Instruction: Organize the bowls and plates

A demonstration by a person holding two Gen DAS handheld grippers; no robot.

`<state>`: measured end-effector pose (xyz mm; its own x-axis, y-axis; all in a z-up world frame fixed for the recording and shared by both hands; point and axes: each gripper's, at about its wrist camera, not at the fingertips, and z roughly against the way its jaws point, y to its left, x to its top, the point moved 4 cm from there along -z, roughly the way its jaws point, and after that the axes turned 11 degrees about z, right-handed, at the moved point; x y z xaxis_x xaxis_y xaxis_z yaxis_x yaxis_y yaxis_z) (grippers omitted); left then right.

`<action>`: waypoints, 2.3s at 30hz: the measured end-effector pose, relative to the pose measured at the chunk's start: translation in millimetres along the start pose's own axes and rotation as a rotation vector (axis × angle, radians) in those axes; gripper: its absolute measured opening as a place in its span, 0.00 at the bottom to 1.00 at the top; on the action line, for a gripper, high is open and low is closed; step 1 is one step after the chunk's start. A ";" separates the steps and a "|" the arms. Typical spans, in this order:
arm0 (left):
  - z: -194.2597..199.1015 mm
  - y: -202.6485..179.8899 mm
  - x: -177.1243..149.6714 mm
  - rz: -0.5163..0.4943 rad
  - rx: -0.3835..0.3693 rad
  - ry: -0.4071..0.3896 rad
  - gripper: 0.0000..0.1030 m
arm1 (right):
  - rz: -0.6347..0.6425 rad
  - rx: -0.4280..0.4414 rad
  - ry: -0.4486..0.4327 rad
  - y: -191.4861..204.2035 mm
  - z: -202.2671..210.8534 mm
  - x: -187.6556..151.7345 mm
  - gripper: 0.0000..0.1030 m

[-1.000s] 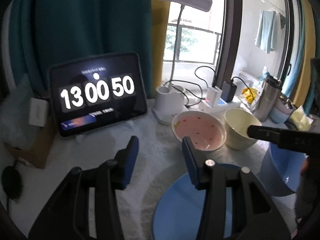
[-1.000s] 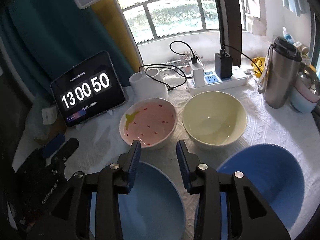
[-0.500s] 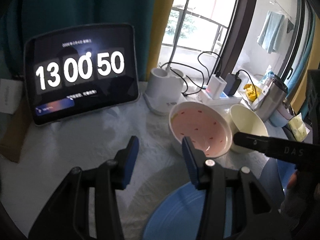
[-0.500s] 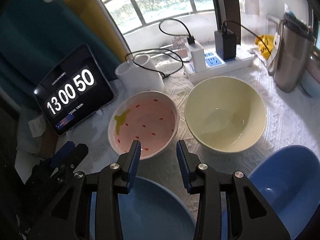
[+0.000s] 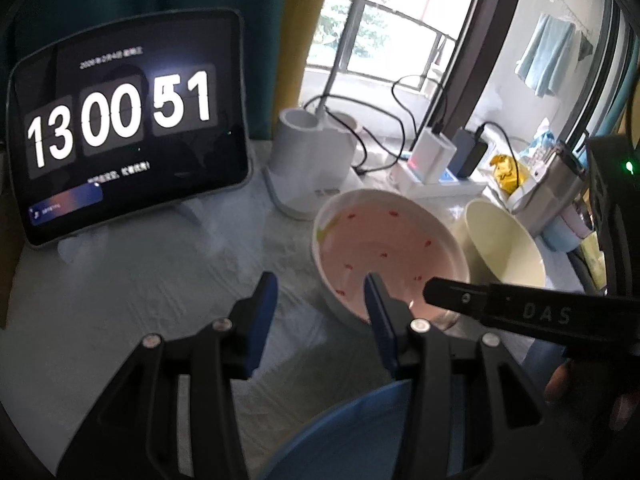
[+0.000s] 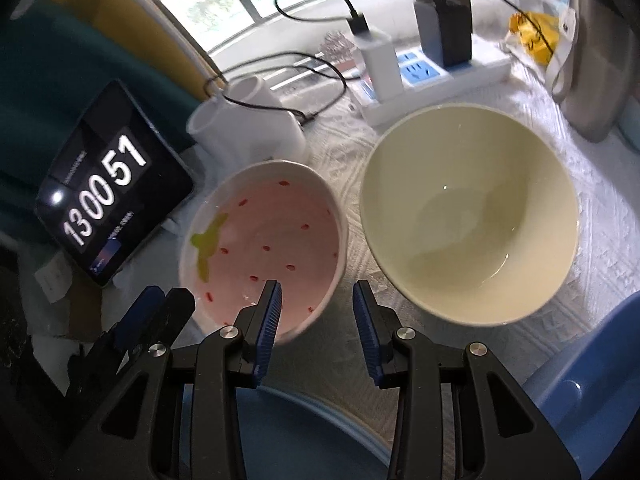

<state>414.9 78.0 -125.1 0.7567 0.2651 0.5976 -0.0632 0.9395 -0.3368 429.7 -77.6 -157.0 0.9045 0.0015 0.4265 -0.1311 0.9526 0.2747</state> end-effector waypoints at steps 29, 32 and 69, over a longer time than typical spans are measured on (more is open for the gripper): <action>-2.9 -8.3 -5.4 -0.025 -0.017 -0.005 0.32 | 0.041 -0.021 -0.037 15.4 -4.8 3.9 0.23; 5.1 -9.3 -5.0 -0.027 -0.031 -0.020 0.32 | 0.051 -0.018 -0.051 16.4 1.1 2.6 0.23; 92.7 -73.0 -31.1 -0.095 -0.089 -0.144 0.32 | 0.059 0.031 -0.202 -4.7 108.4 -29.7 0.23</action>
<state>335.7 21.3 -51.6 0.6552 0.2101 0.7257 0.0670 0.9406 -0.3328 359.5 -115.0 -77.5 0.7956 -0.0070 0.6057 -0.1967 0.9428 0.2693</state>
